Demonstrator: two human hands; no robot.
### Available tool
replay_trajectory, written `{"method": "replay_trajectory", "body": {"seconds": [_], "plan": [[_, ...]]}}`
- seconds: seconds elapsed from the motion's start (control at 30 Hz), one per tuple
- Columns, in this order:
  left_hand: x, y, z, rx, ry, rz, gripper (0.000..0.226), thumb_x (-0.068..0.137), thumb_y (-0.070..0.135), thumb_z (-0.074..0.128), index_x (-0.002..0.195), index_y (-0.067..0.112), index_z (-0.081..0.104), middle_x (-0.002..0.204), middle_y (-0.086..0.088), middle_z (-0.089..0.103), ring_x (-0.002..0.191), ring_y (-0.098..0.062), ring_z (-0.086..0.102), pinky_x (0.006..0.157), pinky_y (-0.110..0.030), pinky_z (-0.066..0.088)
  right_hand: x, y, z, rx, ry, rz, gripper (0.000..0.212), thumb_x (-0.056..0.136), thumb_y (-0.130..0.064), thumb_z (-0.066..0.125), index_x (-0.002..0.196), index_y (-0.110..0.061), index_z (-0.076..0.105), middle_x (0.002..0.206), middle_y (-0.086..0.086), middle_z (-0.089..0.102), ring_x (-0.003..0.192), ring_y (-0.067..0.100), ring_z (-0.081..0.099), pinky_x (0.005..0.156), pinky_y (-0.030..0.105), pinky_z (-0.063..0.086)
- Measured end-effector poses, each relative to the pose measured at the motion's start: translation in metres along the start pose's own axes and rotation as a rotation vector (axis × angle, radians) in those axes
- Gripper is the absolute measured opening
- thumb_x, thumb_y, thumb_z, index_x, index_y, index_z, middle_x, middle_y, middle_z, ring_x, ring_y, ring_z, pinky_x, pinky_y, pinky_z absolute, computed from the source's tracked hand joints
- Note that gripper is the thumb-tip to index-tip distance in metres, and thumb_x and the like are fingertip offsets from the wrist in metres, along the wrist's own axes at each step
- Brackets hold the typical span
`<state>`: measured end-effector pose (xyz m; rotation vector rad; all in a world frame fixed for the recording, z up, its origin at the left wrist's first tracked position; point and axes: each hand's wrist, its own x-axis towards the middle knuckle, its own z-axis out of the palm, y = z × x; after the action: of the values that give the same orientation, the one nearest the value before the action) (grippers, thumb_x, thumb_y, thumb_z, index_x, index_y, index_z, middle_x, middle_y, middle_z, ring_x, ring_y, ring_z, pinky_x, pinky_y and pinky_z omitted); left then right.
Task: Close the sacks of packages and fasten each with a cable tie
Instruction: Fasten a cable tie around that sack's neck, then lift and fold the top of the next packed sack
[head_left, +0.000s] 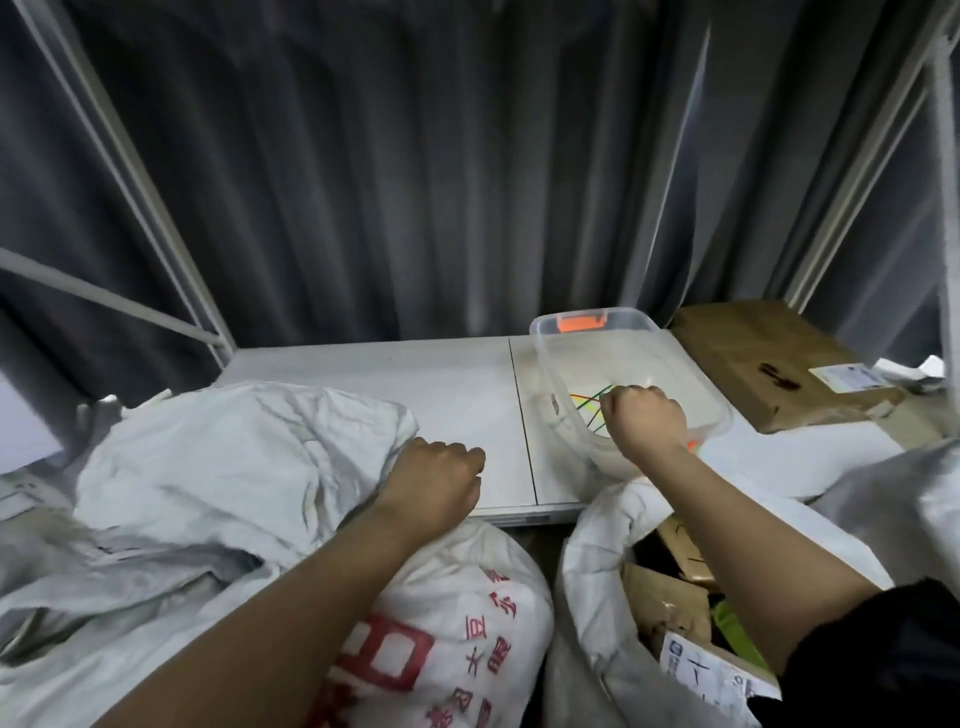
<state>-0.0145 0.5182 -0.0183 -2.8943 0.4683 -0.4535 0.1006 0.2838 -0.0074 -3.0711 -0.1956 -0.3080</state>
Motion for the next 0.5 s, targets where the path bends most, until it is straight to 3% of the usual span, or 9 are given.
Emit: {"method": "replay_trajectory", "body": {"seconds": [0.1, 0.27, 0.4, 0.5], "plan": [[-0.031, -0.005, -0.032, 0.046, 0.046, -0.017, 0.014, 0.065, 0.027, 0.059, 0.073, 0.018, 0.067, 0.061, 0.002, 0.062, 0.052, -0.019, 0.060, 0.052, -0.029, 0.047, -0.026, -0.025, -0.027, 0.088, 0.005, -0.068, 0.037, 0.099, -0.026, 0.035, 0.101, -0.007, 0.068, 0.105, 0.014, 0.067, 0.103, 0.033, 0.055, 0.078, 0.035, 0.042], [-0.095, -0.014, -0.088, 0.056, 0.084, -0.180, 0.044, 0.066, 0.031, 0.073, 0.106, 0.016, 0.065, 0.096, -0.004, 0.065, 0.085, -0.025, 0.064, 0.078, -0.038, 0.048, -0.080, -0.083, -0.069, 0.252, -0.113, -0.147, 0.037, 0.098, -0.027, 0.035, 0.102, -0.007, 0.066, 0.113, 0.018, 0.065, 0.105, 0.035, 0.057, 0.077, 0.035, 0.040], [-0.143, -0.025, -0.107, -0.088, -0.009, -0.528, 0.055, 0.086, 0.038, 0.057, 0.136, 0.016, 0.044, 0.135, -0.007, 0.046, 0.122, -0.025, 0.046, 0.100, -0.041, 0.034, -0.127, -0.135, -0.088, 0.363, -0.314, -0.250, 0.040, 0.099, -0.035, 0.036, 0.108, -0.007, 0.063, 0.120, 0.016, 0.062, 0.109, 0.032, 0.056, 0.082, 0.034, 0.039], [-0.168, -0.033, -0.105, -0.415, -0.051, -0.905, 0.063, 0.088, 0.037, 0.055, 0.141, 0.012, 0.033, 0.141, -0.013, 0.037, 0.127, -0.031, 0.039, 0.101, -0.041, 0.033, -0.154, -0.172, -0.092, 0.506, -0.534, -0.265, 0.053, 0.098, -0.048, 0.038, 0.131, -0.010, 0.052, 0.138, 0.012, 0.051, 0.122, 0.031, 0.050, 0.093, 0.034, 0.038]]}}
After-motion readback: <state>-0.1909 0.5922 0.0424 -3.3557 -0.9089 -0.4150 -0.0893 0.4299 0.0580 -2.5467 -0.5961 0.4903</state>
